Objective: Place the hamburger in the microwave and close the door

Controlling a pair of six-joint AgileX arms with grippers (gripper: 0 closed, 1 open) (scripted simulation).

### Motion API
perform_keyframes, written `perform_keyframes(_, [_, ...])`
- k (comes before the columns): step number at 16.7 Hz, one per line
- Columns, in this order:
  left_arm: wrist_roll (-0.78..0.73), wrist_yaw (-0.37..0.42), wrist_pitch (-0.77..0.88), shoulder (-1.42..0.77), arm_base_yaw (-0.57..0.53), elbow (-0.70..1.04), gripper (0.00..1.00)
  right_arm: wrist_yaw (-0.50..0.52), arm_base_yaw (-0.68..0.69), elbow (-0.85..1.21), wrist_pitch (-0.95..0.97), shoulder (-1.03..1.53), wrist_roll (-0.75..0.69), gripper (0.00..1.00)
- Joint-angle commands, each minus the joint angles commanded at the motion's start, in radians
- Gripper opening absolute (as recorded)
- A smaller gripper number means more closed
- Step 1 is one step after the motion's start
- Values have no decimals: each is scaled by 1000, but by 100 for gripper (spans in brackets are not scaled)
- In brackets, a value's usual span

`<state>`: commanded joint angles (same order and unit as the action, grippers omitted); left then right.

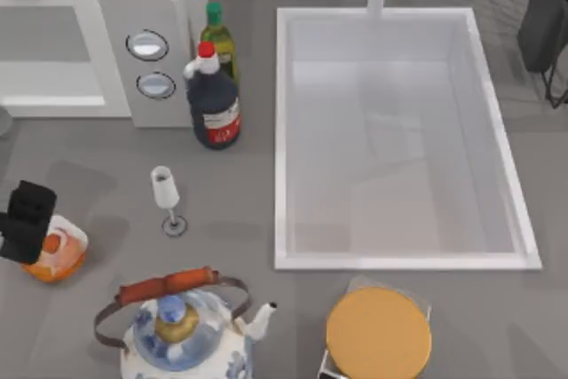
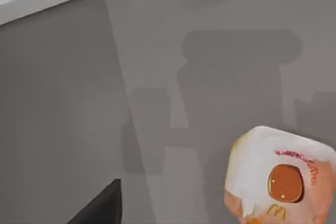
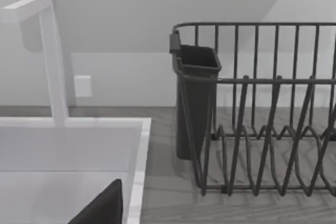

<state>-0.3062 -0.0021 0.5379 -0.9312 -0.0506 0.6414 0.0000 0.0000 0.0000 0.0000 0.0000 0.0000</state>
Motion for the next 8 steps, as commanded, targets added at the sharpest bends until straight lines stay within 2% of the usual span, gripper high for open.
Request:
perform_keyframes(4, [-115, -1, 206, -429, -18, 244, 100, 0, 0, 0, 0, 0, 0, 100])
perform_keyframes(8, [-198, -3, 359, -702, -29, 418, 100, 0, 0, 0, 0, 0, 0, 100])
